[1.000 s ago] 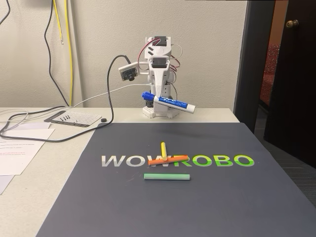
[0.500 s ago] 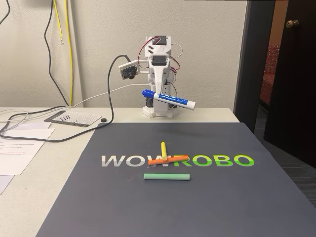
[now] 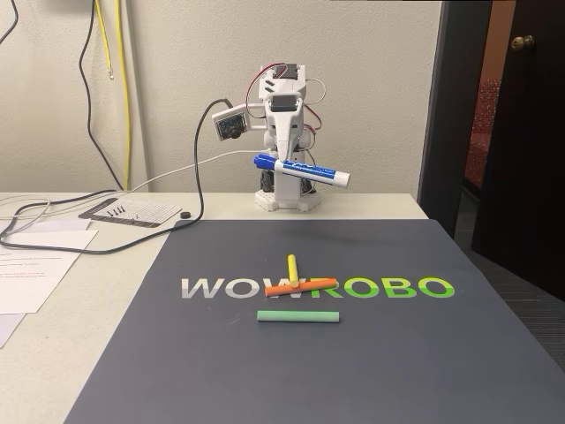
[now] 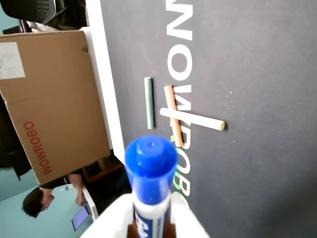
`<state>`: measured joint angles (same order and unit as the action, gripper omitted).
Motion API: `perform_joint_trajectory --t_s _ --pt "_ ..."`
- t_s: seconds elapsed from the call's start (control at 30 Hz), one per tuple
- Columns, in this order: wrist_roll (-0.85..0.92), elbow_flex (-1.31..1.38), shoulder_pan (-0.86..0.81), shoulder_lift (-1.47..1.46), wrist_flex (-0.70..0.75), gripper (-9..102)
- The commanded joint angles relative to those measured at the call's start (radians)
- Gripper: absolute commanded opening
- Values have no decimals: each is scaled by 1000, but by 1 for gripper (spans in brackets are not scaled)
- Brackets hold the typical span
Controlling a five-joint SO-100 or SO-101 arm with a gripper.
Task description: Pick up the blue marker.
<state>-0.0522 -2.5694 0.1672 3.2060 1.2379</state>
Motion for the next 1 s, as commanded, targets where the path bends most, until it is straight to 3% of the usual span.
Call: perform_joint_trajectory --t_s 0.0,0.2,0.97 --pt "-17 -8 8 26 -12 0" --pt "-17 -78 9 143 -6 0" --pt "-17 -81 25 143 -11 0"
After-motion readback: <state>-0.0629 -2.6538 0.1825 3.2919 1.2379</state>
